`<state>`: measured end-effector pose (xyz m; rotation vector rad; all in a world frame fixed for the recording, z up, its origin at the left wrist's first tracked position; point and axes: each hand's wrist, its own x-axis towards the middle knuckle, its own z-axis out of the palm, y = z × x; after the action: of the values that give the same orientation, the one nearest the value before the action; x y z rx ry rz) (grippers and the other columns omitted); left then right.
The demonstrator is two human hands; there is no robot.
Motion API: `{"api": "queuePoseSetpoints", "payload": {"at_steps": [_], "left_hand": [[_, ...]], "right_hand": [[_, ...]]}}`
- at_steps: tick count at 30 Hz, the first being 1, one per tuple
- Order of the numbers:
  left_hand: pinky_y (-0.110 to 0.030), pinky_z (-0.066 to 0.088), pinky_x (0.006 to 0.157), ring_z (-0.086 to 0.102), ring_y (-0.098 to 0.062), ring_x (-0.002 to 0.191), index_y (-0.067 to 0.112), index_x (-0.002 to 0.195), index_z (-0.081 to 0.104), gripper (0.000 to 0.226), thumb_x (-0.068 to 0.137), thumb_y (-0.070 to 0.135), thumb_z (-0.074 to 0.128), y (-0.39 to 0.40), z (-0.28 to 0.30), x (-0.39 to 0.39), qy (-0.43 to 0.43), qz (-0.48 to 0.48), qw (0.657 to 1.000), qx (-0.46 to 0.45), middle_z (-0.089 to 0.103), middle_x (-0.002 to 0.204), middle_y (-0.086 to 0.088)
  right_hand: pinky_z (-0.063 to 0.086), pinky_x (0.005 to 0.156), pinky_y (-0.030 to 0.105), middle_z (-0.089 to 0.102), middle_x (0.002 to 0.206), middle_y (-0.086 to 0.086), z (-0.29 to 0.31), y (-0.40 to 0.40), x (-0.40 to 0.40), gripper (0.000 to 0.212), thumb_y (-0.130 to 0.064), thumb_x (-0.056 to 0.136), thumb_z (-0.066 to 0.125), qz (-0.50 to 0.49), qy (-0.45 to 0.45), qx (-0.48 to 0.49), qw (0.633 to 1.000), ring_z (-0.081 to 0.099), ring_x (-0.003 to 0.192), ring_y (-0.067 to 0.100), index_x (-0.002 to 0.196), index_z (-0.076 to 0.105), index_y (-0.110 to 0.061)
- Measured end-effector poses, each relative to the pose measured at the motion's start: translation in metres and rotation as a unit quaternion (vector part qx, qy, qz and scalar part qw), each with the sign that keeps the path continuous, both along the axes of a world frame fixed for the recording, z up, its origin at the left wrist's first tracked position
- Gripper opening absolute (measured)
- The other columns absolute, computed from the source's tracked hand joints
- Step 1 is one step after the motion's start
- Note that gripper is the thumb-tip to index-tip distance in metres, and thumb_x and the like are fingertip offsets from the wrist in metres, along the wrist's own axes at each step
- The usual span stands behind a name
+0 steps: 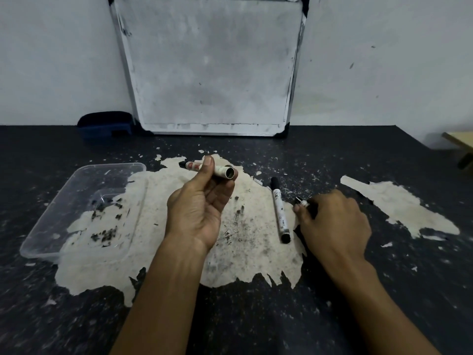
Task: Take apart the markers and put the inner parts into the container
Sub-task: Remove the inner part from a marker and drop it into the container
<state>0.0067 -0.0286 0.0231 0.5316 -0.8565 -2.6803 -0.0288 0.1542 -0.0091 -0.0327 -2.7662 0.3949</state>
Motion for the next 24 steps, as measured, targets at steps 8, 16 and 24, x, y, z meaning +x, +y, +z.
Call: {"api": "queuePoseSetpoints", "payload": {"at_steps": [8,16,24], "left_hand": [[-0.023,0.059,0.050,0.076,-0.020,0.060,0.005,0.075,0.067,0.013,0.073,0.016,0.074,-0.003,-0.001,0.001,0.019,-0.018,1.000,0.006,0.076,0.065,-0.011],[-0.031,0.060,0.066,0.075,-0.026,0.078,0.004,0.089,0.071,0.008,0.085,0.011,0.070,0.002,0.000,0.001,0.087,-0.027,0.976,-0.198,0.076,0.088,-0.020],[-0.033,0.063,0.064,0.078,-0.023,0.070,0.009,0.092,0.074,0.007,0.087,0.004,0.072,0.017,-0.003,0.007,0.102,-0.052,0.859,-0.499,0.080,0.081,-0.010]], "right_hand": [[0.051,0.082,0.045,0.067,0.107,0.007,0.008,-0.002,0.005,0.036,-0.047,0.087,0.063,0.001,-0.015,-0.015,1.000,0.060,0.101,0.032,0.103,0.071,-0.017],[0.057,0.056,0.024,0.077,0.088,0.011,0.024,-0.030,0.030,0.022,-0.024,0.096,0.056,0.175,-0.148,-0.630,0.742,0.073,0.074,0.017,0.100,0.073,-0.010],[0.061,0.073,0.039,0.072,0.085,0.028,0.030,-0.035,0.026,0.041,-0.018,0.101,0.044,0.115,-0.362,-0.834,0.400,0.076,0.073,0.031,0.082,0.072,0.007]]}}
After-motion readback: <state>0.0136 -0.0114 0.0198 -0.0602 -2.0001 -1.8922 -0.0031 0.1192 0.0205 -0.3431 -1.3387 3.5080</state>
